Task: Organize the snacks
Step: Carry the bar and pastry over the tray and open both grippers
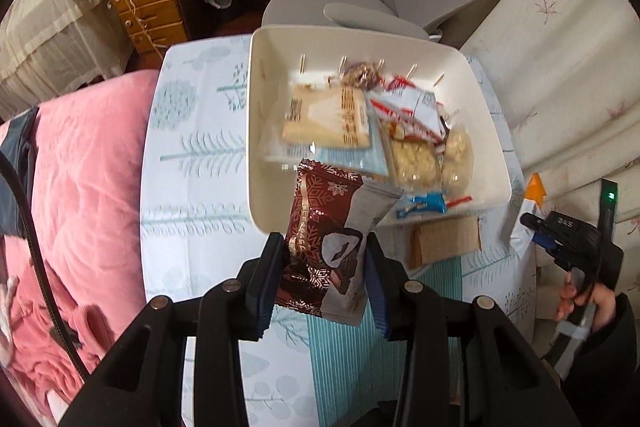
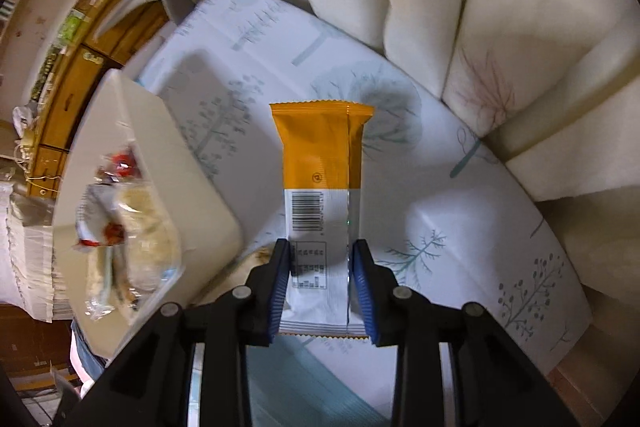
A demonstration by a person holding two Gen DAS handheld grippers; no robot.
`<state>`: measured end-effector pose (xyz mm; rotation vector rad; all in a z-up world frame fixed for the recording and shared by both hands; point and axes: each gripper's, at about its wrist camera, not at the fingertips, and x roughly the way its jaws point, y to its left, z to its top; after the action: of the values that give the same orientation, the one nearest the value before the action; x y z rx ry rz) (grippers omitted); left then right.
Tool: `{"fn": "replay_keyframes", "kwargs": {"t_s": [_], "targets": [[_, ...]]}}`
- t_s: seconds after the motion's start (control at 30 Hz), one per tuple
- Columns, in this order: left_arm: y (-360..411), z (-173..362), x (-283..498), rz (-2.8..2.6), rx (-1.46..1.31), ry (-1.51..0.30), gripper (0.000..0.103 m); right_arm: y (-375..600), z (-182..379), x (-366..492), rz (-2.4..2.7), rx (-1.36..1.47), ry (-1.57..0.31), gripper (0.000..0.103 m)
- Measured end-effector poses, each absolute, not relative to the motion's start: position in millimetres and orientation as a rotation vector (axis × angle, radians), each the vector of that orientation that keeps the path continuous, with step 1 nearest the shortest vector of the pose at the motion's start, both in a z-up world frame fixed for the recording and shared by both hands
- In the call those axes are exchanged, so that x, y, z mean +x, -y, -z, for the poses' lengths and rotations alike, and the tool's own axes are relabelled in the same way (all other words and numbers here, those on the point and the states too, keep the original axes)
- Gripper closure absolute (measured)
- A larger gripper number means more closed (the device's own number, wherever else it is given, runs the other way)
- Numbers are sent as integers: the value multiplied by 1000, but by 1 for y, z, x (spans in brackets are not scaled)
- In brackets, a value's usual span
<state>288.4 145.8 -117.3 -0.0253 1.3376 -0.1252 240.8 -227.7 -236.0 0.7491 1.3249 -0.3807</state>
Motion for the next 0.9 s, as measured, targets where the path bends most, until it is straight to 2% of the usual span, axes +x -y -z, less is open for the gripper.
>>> {"fn": "replay_keyframes", "kwargs": {"t_s": [0.4, 0.8, 0.87, 0.9], "targets": [[-153, 136, 329, 139, -86, -1311, 65, 196, 171, 251, 228, 652, -1088, 72], [-159, 170, 354, 187, -199, -1266, 65, 158, 161, 281, 67, 576, -979, 71], [-159, 172, 355, 186, -209, -1262, 62, 153, 163, 286, 53, 563, -984, 71], [-160, 173, 356, 187, -216, -1265, 51, 151, 165, 288, 43, 561, -987, 71]]}}
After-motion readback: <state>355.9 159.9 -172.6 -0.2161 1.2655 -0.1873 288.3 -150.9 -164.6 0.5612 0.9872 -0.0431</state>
